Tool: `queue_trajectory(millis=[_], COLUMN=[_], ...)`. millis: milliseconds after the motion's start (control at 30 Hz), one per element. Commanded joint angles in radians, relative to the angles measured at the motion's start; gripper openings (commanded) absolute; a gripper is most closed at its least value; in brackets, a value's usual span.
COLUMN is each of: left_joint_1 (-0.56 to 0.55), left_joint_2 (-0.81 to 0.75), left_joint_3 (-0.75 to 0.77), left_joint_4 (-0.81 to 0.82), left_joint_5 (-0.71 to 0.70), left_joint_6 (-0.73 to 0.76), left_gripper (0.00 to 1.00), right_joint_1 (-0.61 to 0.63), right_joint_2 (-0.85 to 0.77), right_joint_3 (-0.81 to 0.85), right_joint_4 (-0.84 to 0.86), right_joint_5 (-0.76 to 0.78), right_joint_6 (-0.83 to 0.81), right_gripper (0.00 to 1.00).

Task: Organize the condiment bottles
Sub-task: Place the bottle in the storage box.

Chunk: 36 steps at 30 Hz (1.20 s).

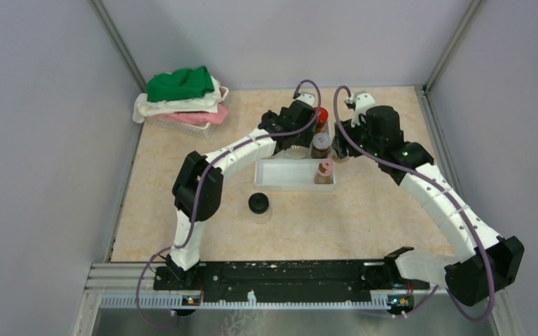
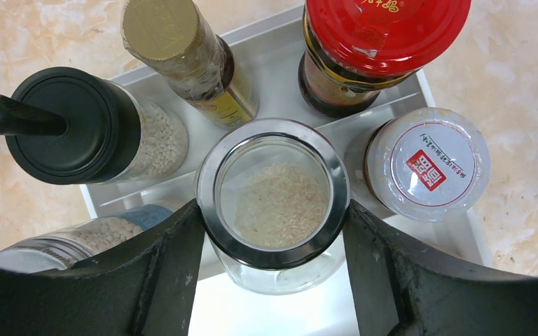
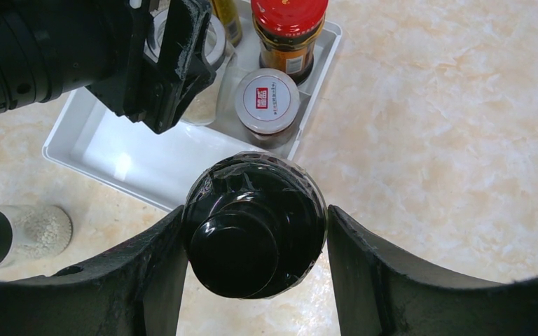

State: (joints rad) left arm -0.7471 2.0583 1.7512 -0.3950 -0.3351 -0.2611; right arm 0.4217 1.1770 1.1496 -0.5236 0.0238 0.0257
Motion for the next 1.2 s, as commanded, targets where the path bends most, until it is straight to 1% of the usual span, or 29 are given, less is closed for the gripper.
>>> queue_trajectory(millis=[0,233,300,433,500,667,733,833,933,1167], left_joint_1=[0.0,0.0,0.0,0.0,0.0,0.0,0.0,0.0,0.0,0.007], left_joint_2=[0.023,-0.01,-0.021,-0.039,-0.058,-0.126,-0.152,-0.177,-0.192,-0.239], left_joint_3=[-0.011,-0.075,-0.101,-0.16,-0.192,-0.28,-0.301,-0.306,-0.306,-0.314], left_joint_4=[0.067,0.062,0.05,0.021,0.024,0.079,0.093,0.081,0.051,0.014], left_joint_5=[0.001,0.001,-0.005,-0.012,0.006,0.088,0.138,0.204,0.244,0.329], left_joint_6=[-0.024,-0.043,-0.057,-0.075,-0.076,-0.029,0.014,0.086,0.132,0.216], left_gripper=[0.58,0.56,0.53,0.42,0.4,0.42,0.44,0.45,0.45,0.46], right_joint_1=[-0.013,-0.012,-0.012,-0.013,-0.012,-0.012,-0.013,-0.012,-0.012,-0.012], right_joint_2=[-0.036,-0.034,-0.036,-0.036,-0.036,-0.034,-0.035,-0.035,-0.034,-0.036], right_joint_3=[0.002,-0.005,-0.006,-0.011,-0.01,-0.012,-0.012,-0.013,-0.014,-0.014], right_joint_4=[0.066,0.073,0.073,0.077,0.079,0.08,0.078,0.08,0.082,0.08], right_joint_5=[-0.011,-0.018,-0.018,-0.021,-0.022,-0.022,-0.022,-0.021,-0.047,-0.052], right_joint_6=[-0.003,0.0,0.0,0.003,0.006,0.01,0.01,0.013,0.017,0.019], right_gripper=[0.26,0.26,0.26,0.25,0.25,0.25,0.25,0.25,0.25,0.25])
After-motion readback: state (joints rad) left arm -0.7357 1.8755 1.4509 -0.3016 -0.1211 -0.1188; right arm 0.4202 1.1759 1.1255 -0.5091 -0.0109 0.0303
